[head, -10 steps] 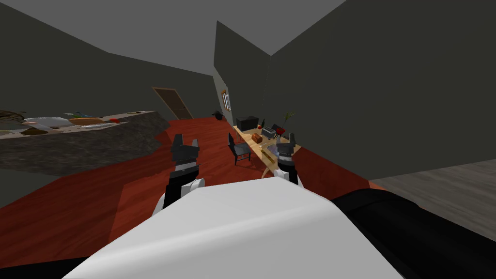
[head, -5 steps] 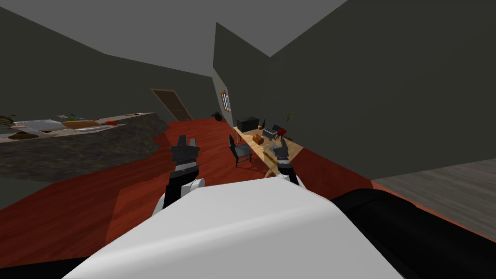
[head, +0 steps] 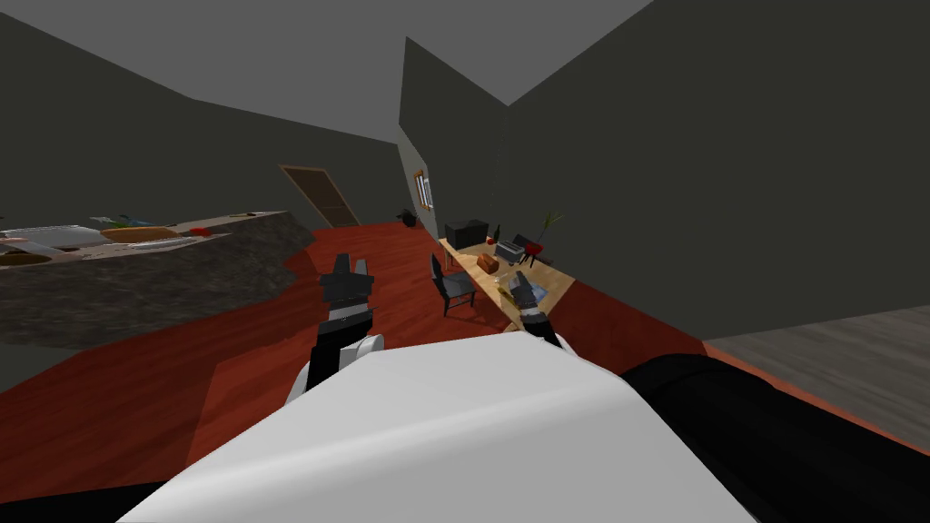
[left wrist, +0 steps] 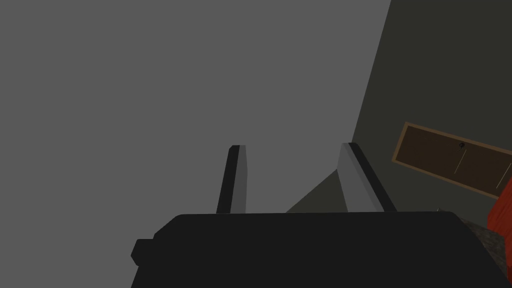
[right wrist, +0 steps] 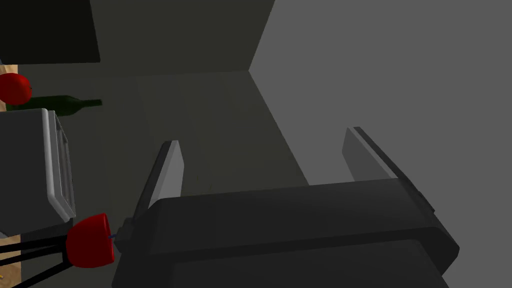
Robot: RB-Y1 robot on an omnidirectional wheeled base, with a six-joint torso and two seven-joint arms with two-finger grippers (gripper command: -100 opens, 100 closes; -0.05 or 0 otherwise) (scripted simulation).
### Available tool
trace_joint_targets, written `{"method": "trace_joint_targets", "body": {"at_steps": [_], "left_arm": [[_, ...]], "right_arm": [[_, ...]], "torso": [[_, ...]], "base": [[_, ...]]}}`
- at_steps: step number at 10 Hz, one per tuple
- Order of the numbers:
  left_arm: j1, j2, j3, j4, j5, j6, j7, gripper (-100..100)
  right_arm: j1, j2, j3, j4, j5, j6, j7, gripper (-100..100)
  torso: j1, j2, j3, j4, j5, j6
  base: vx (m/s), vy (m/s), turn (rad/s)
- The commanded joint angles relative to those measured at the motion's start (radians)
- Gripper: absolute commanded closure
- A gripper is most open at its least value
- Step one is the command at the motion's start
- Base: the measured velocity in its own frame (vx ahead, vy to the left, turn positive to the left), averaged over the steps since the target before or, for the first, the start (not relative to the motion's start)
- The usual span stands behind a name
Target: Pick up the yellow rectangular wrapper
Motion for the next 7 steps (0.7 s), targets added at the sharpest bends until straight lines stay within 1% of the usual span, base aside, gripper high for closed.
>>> {"method": "trace_joint_targets", "body": {"at_steps": [1, 2, 3, 5, 6, 7], "left_arm": [[0.000, 0.000, 0.000, 0.000, 0.000, 0.000, 0.000, 0], [0.000, 0.000, 0.000, 0.000, 0.000, 0.000, 0.000, 0], [0.000, 0.000, 0.000, 0.000, 0.000, 0.000, 0.000, 0], [0.000, 0.000, 0.000, 0.000, 0.000, 0.000, 0.000, 0], [0.000, 0.000, 0.000, 0.000, 0.000, 0.000, 0.000, 0], [0.000, 0.000, 0.000, 0.000, 0.000, 0.000, 0.000, 0]], "right_arm": [[0.022, -0.044, 0.023, 0.043, 0.005, 0.002, 0.030, -100], [0.022, -0.044, 0.023, 0.043, 0.005, 0.002, 0.030, -100], [0.041, -0.083, 0.041, 0.078, 0.007, 0.009, 0.053, -100], [0.077, -0.149, 0.079, 0.147, 0.011, 0.026, 0.104, -100], [0.077, -0.159, 0.079, 0.150, 0.011, 0.026, 0.104, -100], [0.095, -0.197, 0.100, 0.187, 0.013, 0.035, 0.132, -100]], "torso": [[0.000, 0.000, 0.000, 0.000, 0.000, 0.000], [0.001, 0.000, 0.000, 0.000, 0.000, 0.000], [0.000, 0.001, 0.001, 0.000, 0.000, 0.000], [0.001, -0.002, -0.001, 0.000, 0.000, 0.000], [0.000, -0.003, -0.001, -0.001, 0.000, 0.000], [-0.001, -0.001, -0.001, 0.000, 0.000, 0.000]], "base": [[0.096, 0.085, 0.013], [0.076, 0.059, -0.006], [0.095, 0.071, 0.017], [0.143, 0.074, 0.051], [0.116, 0.048, 0.013], [0.117, 0.054, 0.035]]}}
